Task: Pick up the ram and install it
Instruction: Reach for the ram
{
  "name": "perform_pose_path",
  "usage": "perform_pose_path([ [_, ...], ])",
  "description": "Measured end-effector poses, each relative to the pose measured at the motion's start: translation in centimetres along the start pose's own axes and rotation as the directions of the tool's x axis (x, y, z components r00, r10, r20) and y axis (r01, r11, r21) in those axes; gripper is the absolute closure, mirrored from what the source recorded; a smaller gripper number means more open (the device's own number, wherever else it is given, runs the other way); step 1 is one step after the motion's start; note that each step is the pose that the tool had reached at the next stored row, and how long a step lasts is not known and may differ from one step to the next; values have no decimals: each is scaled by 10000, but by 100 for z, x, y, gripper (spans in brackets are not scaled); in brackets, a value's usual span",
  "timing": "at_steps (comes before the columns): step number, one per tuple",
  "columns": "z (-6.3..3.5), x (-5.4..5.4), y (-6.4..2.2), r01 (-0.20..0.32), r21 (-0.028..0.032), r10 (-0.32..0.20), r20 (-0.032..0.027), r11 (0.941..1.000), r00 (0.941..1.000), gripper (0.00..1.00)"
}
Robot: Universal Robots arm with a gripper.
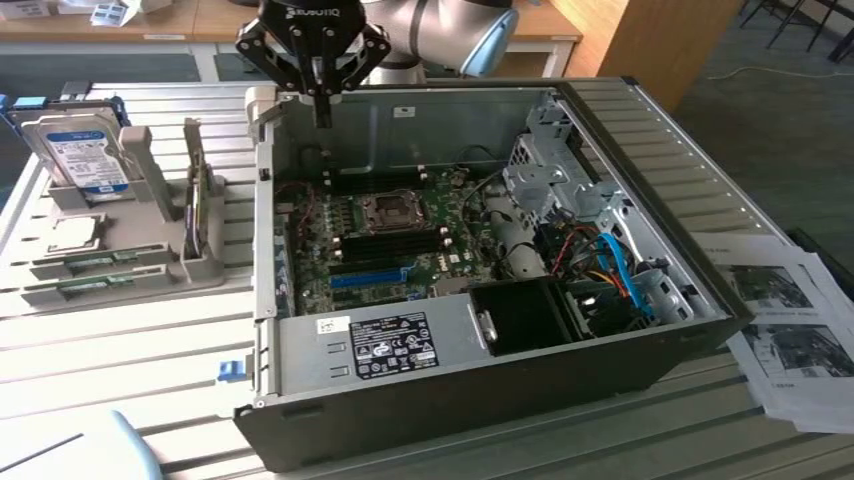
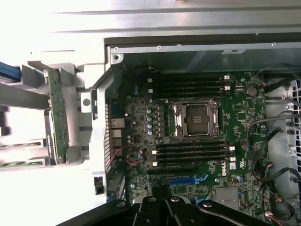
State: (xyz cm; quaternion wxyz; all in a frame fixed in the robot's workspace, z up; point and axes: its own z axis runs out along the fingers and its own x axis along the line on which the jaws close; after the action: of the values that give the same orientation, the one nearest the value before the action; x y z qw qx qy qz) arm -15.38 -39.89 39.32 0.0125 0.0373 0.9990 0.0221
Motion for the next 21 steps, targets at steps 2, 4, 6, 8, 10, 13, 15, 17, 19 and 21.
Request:
perform_pose_path([
  [2,0,38,-3,-2,-1,2,-1,10000,10000,91],
  [4,-1,72,-5,-2,0,2,-3,10000,10000,91],
  [6,-1,108,-8,-2,0,2,-4,10000,10000,91],
  [8,-1,146,-11,-2,1,2,-7,10000,10000,91],
  [10,-1,183,-14,-1,0,1,-10,10000,10000,91],
  [13,-1,241,-18,-3,1,3,-17,10000,10000,91],
  [15,-1,279,-21,-3,1,3,-23,10000,10000,91],
  [17,-1,317,-24,-2,1,2,-28,10000,10000,91],
  [19,-1,356,-27,-2,2,2,-35,10000,10000,91],
  [21,0,397,-30,-3,3,3,-45,10000,10000,91],
])
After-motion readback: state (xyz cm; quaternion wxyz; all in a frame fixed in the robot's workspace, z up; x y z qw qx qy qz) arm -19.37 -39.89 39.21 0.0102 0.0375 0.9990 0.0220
